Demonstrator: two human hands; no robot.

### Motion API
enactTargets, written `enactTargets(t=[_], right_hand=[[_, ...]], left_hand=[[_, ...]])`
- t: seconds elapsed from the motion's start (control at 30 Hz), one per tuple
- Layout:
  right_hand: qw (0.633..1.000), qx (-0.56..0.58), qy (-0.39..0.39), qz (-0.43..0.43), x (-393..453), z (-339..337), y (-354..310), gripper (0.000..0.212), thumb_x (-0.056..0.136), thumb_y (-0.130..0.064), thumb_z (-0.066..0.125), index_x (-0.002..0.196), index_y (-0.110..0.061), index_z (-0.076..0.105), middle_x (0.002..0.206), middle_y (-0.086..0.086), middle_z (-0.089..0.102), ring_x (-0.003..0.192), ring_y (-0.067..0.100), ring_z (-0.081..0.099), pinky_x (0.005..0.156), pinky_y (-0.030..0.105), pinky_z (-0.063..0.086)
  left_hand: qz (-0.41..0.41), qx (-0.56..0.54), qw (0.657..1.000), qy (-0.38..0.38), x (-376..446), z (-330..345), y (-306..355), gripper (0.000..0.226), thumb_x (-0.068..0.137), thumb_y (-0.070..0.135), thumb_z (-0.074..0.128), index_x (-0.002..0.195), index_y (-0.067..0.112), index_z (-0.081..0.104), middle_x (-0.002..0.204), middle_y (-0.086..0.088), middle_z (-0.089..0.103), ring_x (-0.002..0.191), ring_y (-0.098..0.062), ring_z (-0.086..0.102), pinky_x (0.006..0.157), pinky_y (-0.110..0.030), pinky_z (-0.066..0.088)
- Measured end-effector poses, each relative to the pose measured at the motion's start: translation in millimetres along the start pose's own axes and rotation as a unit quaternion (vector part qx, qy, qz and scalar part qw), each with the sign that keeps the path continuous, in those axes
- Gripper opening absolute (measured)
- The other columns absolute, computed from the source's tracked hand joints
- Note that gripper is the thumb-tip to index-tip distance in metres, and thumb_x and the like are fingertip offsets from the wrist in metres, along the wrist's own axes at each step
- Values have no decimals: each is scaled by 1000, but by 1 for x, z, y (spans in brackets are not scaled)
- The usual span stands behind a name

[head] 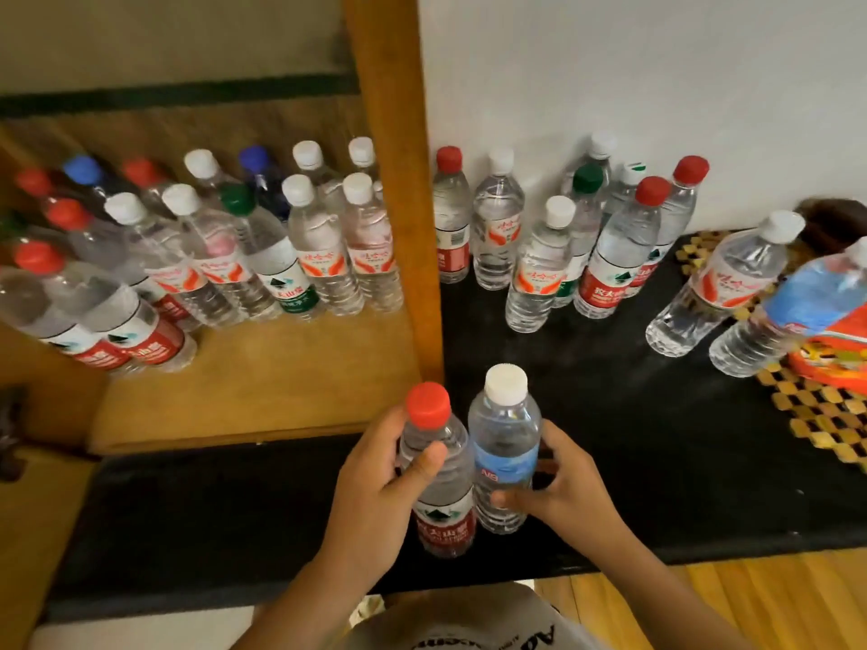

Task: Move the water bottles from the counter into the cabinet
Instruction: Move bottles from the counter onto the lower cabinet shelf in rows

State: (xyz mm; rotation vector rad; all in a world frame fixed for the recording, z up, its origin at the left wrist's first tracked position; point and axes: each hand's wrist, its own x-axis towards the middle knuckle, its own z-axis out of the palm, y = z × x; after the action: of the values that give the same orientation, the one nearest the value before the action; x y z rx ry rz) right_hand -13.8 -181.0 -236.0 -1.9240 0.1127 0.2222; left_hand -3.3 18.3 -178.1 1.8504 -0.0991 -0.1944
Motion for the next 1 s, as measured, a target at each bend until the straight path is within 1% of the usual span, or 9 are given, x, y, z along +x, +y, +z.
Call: enactTargets(t=[0.17,0.27,0.37,0.43,0.5,0.63,0.77,0.9,1.0], right_hand=[[999,6,-30,-22,14,51,-31,66,59,-21,84,112,-39,49,111,-18,62,106,-8,55,81,7,46],[999,11,-38,-32,26,84,-47,68,58,-21,85,113,-40,49,113,-19,61,108,-3,56,87,16,48],[998,-2,-40,-53,42,118,-64,66,58,-22,85,105,-46,47,109,-25,59,108,-3,56,87,16,46],[997,-3,-36,-64,55,137,-75,66,57,-19,86,101,-48,47,105,-28,58,105,-4,56,87,17,45],[997,0,-39,-67,71,155,-86,67,57,-17,86,101,-48,45,103,-30,55,101,-7,54,87,17,45],[997,26,-42,-64,99,187,-103,69,58,-13,85,101,-48,44,99,-34,53,93,-24,50,73,-1,42],[997,45,-21,-57,120,212,-110,69,58,-10,84,100,-48,45,100,-30,57,96,-15,55,71,0,44],[998,47,-6,-50,131,229,-111,70,59,-8,83,104,-45,44,103,-29,56,99,-5,55,85,14,43],[998,45,0,-52,131,234,-111,74,59,-7,83,112,-40,42,105,-29,54,98,-14,52,82,6,41]], left_hand=[[-1,-12,999,33,-9,-57,-10,38,81,48,56,118,38,54,113,13,64,108,-4,58,93,-42,49],[14,-11,998,64,-5,-92,-15,46,80,50,55,120,27,55,111,8,65,107,-10,60,92,-48,48],[27,-31,995,88,3,-127,-21,40,83,35,56,121,24,54,113,5,64,110,-11,59,96,-48,46],[47,-49,993,92,13,-149,-25,38,84,27,54,121,20,53,114,2,63,110,-12,58,99,-43,45],[66,-72,991,90,25,-171,-29,33,84,22,52,117,22,53,110,7,64,107,-7,59,96,-30,46],[104,-71,989,81,52,-208,-40,32,89,8,52,118,20,49,108,16,59,100,11,56,84,-6,41],[111,-73,988,79,76,-236,-52,33,85,15,51,118,18,48,109,12,60,100,9,57,85,-9,42],[112,-65,989,73,89,-253,-63,33,84,15,50,116,21,48,108,13,58,99,12,56,84,-7,41],[102,-70,990,64,92,-257,-72,34,83,19,51,117,22,48,110,13,59,101,10,56,87,-9,42]])
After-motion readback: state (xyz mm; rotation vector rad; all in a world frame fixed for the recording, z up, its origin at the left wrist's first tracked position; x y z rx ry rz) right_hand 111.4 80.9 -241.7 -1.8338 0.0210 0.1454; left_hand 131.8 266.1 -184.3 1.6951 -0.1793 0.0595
